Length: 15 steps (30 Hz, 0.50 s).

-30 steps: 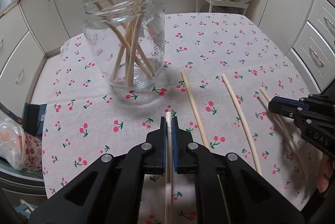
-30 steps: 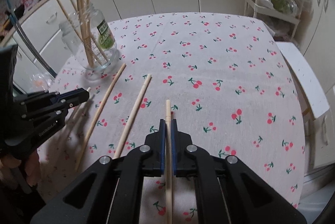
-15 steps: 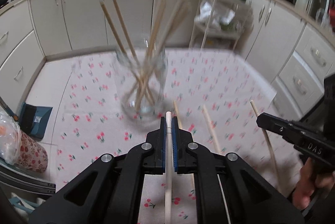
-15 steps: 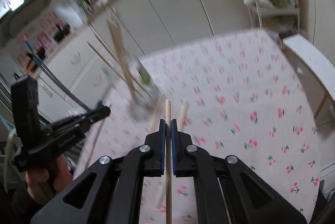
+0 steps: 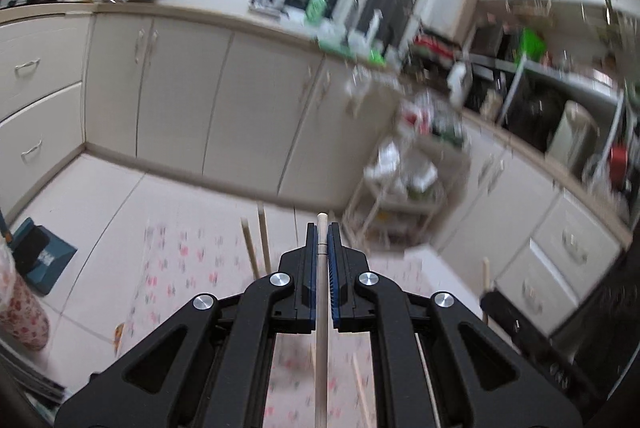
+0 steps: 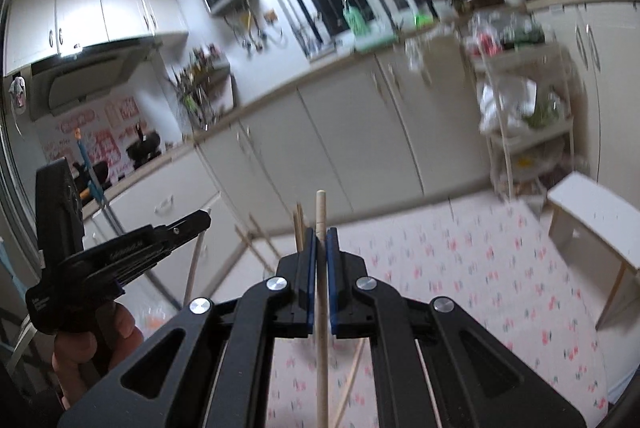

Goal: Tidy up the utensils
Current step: 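Raise both held sticks upright above the glass jar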

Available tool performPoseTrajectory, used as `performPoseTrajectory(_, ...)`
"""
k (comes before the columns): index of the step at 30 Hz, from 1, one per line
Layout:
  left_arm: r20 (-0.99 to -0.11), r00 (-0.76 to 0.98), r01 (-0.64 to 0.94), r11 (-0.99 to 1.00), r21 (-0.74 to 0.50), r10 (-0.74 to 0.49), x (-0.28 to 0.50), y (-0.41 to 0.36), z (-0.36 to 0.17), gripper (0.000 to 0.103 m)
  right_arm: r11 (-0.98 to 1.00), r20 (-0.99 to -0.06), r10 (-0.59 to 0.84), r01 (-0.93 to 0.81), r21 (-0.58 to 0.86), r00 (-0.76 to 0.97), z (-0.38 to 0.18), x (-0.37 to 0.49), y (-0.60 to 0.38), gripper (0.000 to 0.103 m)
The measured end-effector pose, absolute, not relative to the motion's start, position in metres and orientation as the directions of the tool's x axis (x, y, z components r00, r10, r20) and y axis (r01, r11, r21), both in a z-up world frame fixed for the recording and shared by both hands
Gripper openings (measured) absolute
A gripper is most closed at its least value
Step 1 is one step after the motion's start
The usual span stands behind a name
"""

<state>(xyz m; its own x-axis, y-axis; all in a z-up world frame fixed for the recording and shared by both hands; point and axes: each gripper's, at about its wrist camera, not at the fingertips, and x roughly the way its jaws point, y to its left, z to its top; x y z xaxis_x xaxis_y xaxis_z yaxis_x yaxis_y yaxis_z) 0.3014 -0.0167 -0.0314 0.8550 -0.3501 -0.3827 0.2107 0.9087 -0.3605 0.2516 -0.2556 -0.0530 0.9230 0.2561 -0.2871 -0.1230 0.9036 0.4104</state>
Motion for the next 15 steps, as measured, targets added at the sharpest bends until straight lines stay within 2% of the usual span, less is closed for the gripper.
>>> performPoseTrajectory(8,-0.187,0.965,0.090,0.900,-0.426,-0.185,0.344,-0.004,-0.010,0.005,0.905,-0.169,0.207,-0.124,0.406,0.964,-0.034,0.281,-0.250,0.006)
performPoseTrajectory(15,-0.121,0.987,0.045,0.900,-0.434,-0.108,0.367,-0.008,-0.016,0.005,0.905,-0.130,0.205,-0.137,0.402,0.970,-0.033,0.299,-0.248,0.006)
